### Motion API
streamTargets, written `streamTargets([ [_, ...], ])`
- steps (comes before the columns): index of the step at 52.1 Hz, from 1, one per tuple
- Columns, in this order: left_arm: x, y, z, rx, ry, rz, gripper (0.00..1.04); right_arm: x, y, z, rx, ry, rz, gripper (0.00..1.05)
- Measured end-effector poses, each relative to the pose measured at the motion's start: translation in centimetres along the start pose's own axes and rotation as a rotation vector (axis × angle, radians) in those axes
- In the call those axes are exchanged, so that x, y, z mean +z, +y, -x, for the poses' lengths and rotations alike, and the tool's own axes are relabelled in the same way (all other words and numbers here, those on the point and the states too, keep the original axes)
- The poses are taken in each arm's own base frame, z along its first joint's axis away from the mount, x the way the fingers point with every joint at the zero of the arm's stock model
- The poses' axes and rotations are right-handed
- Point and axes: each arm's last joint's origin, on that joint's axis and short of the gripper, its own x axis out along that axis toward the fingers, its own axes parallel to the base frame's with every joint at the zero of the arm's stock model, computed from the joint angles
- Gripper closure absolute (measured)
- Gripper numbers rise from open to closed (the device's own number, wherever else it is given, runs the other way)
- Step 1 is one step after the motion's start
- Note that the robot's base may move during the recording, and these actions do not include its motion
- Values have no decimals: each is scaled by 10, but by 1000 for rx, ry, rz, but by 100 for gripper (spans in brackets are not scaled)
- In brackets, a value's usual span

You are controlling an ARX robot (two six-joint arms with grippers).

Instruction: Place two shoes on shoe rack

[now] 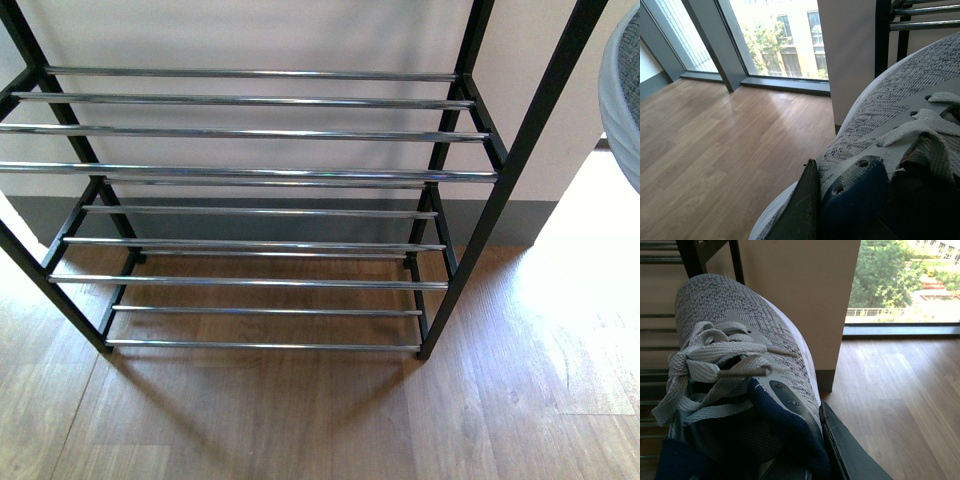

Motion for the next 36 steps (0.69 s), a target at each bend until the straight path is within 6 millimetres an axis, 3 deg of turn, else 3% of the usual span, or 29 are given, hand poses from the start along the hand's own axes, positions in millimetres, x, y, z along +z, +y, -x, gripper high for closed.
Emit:
streamTargets([
  [36, 0, 0, 0, -3, 1, -1, 103, 0, 0, 0, 0, 1, 0, 103],
])
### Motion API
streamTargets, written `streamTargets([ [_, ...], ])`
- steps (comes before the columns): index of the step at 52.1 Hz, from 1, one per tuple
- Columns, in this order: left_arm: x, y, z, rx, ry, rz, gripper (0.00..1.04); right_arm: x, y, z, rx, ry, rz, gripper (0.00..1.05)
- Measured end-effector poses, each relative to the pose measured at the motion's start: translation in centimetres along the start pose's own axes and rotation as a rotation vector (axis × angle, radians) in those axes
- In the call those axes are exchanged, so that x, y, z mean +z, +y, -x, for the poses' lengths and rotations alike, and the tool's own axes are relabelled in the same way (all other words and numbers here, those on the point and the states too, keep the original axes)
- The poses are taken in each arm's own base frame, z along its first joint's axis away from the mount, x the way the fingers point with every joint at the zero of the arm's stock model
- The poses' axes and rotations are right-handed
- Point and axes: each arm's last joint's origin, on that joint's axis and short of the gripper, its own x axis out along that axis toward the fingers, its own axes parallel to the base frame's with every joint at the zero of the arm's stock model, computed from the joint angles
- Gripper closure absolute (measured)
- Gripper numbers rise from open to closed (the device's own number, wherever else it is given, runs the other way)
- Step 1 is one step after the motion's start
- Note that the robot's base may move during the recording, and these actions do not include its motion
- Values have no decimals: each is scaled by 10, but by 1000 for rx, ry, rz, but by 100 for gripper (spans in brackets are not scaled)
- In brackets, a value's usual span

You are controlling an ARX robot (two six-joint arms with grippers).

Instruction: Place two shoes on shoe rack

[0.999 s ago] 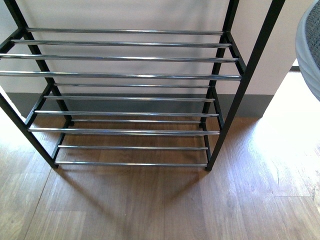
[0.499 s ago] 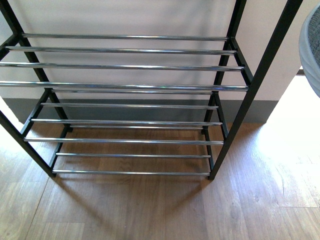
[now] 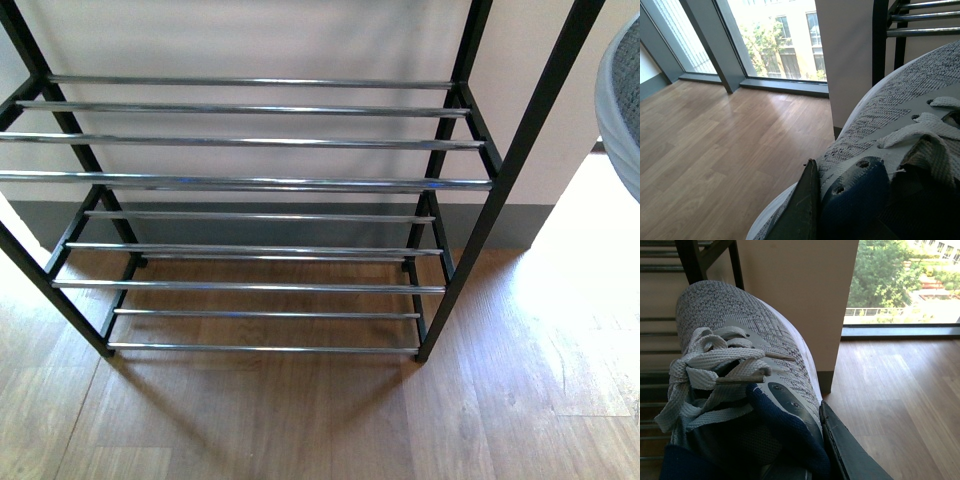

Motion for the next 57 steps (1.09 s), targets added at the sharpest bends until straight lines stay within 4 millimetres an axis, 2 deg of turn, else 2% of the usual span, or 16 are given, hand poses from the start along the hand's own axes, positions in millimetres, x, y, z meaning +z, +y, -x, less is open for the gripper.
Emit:
streamTargets([
  [57, 0, 0, 0, 3, 0, 0, 103, 0, 0, 0, 0, 0, 0, 103],
])
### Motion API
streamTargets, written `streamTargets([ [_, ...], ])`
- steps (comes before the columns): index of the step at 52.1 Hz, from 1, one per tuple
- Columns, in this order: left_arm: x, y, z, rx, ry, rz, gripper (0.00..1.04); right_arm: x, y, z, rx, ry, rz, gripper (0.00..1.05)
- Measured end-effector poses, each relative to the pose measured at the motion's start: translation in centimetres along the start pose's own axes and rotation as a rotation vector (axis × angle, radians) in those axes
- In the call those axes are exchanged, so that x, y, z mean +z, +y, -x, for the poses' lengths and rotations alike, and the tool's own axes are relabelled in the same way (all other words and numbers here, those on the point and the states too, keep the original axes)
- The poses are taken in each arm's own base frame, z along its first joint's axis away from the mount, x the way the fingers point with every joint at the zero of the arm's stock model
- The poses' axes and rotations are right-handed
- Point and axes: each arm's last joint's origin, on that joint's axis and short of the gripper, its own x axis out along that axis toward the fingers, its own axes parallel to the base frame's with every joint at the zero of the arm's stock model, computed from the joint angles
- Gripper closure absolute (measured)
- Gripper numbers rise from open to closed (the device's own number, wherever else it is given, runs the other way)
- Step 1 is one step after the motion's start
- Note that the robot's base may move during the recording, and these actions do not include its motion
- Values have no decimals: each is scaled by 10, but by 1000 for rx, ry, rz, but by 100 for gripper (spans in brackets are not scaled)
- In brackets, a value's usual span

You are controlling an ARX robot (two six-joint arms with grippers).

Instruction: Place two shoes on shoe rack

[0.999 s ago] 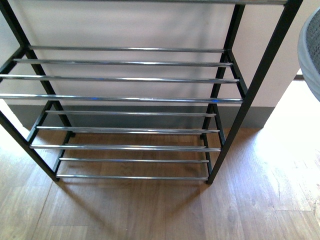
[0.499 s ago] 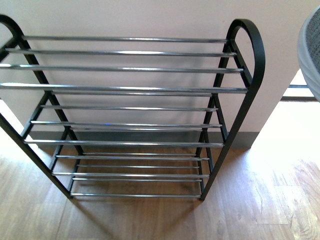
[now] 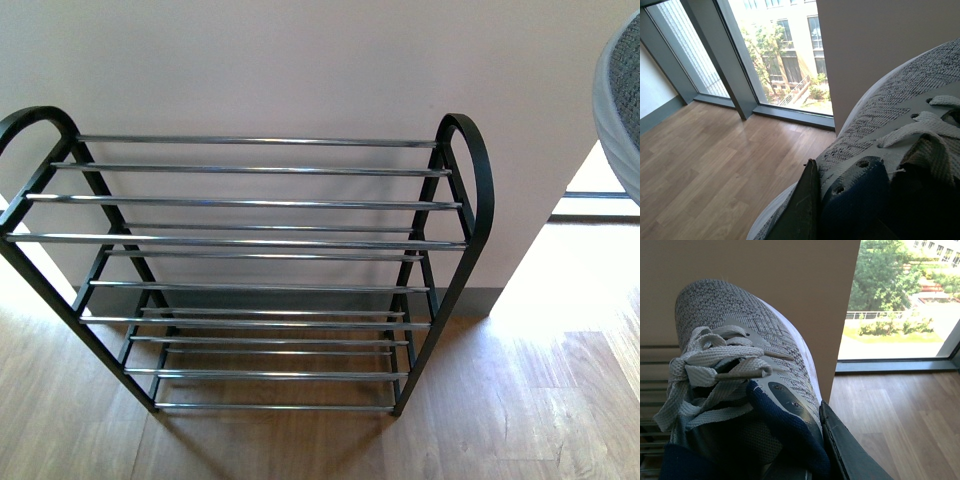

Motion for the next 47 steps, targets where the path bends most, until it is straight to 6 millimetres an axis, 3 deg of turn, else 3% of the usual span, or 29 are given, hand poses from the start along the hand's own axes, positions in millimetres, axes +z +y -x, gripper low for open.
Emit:
streamTargets([
  [47, 0, 1, 0, 21, -1, 2, 103, 0, 0, 0, 10, 0, 0, 103],
])
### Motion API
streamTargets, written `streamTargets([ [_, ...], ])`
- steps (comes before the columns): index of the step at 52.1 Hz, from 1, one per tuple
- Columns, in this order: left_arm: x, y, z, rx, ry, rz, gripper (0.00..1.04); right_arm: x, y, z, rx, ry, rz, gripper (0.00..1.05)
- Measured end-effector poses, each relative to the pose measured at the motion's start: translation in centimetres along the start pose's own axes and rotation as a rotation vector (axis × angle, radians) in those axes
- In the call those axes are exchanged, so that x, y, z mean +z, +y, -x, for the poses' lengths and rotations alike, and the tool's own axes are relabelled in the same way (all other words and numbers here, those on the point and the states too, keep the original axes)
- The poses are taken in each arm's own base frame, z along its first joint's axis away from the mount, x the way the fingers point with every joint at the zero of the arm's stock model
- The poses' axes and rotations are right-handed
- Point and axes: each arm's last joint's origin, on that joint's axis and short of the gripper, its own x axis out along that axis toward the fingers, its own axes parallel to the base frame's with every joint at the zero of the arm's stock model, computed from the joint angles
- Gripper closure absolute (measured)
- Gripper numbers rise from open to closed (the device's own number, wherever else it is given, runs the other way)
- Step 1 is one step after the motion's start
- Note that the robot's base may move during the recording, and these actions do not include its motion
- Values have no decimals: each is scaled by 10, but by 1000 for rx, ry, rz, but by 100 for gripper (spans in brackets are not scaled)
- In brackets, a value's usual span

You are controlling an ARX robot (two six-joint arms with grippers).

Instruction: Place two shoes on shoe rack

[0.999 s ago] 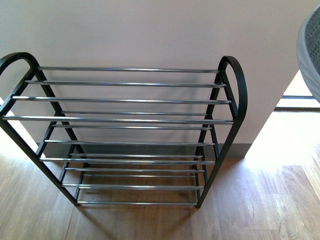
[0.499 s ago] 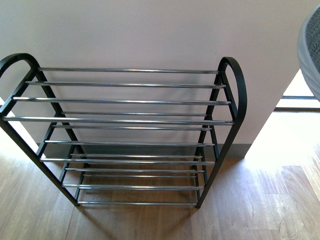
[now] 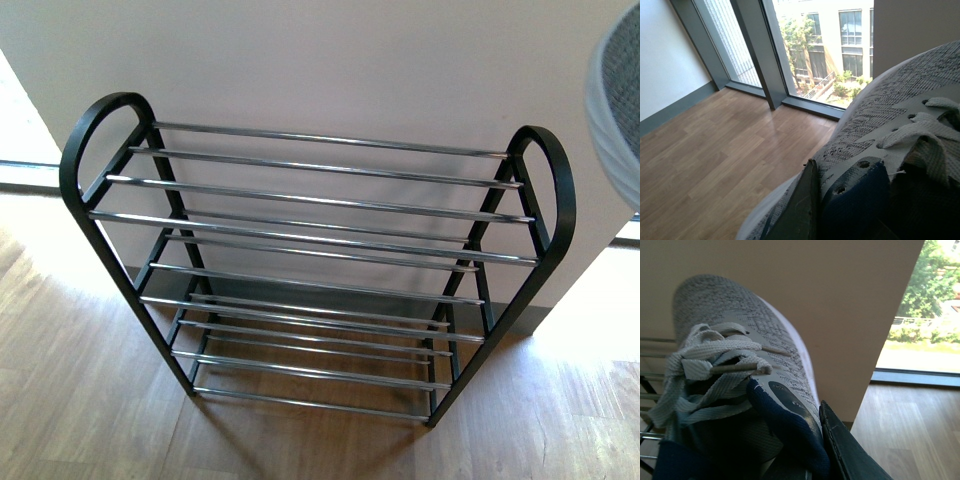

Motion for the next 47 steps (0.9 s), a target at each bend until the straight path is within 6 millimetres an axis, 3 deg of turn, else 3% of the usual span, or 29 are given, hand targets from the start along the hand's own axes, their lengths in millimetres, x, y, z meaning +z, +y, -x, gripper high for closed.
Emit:
streamTargets([
  [47, 0, -1, 0, -22, 0, -4, 103, 0, 0, 0, -6, 0, 0, 103],
])
